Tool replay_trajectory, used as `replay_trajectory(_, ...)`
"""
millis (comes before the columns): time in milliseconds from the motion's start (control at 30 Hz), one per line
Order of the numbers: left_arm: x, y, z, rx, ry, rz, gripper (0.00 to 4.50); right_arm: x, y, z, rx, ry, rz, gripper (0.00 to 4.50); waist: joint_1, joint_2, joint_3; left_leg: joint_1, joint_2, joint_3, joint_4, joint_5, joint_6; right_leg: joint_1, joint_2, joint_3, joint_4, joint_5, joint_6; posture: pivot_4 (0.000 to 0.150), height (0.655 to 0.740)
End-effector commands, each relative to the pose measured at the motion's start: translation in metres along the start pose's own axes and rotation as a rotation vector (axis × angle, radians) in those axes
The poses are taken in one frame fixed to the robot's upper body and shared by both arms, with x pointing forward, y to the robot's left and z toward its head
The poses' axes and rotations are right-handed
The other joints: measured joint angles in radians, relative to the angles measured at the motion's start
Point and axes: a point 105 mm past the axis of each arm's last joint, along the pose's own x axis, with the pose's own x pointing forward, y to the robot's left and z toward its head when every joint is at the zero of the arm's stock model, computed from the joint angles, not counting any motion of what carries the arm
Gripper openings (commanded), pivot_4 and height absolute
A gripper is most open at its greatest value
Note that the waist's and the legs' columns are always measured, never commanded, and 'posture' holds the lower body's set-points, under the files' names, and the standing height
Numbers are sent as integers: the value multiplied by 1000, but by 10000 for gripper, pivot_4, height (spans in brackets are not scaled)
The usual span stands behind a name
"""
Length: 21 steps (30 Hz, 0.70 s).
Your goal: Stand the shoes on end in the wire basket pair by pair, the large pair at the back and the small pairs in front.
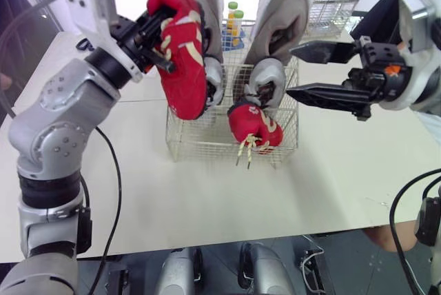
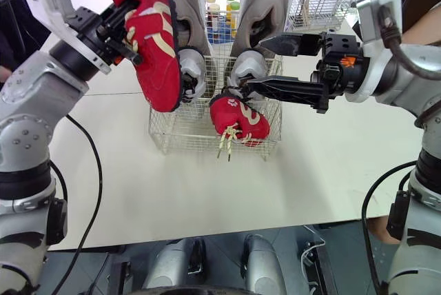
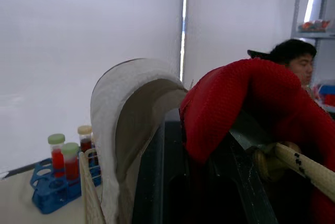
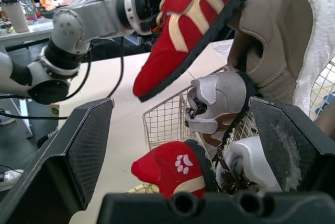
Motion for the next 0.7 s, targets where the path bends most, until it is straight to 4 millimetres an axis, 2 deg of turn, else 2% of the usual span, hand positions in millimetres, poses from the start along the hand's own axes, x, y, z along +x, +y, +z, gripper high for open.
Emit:
replay_trajectory(33,-5,-14,-9,85,1,-3,550,-5,7,10,-45,-11,-14,45000,1,0,0,0,0,0,2,-1,1,1,0,0,0,0,0,1500,7400)
replay_trajectory(267,-15,-22,-30,253,-95,61,550,-2,9,10,-34,-11,-9,45000,1,0,0,-1,-1,-1,6,-5,8,4,-2,0,-4,0,0,1500,7400)
replay_trajectory(433,-13,-27,-39,351,-198,94,550,3,11,10,-29,-11,9,45000,1,0,0,-1,0,-1,6,-5,8,5,-2,0,-4,0,0,1500,7400)
replay_trajectory(567,-10,-37,-52,371,-209,56,550,4,12,12,-28,-9,18,45000,2,1,0,-1,0,-1,6,-5,9,5,-3,0,-4,0,0,1500,7400)
replay_trajectory(700,-20,-35,-66,444,-234,78,550,6,12,12,-27,-2,17,45000,2,1,-1,-1,0,-1,6,-7,13,5,-4,0,-4,0,0,1500,7400)
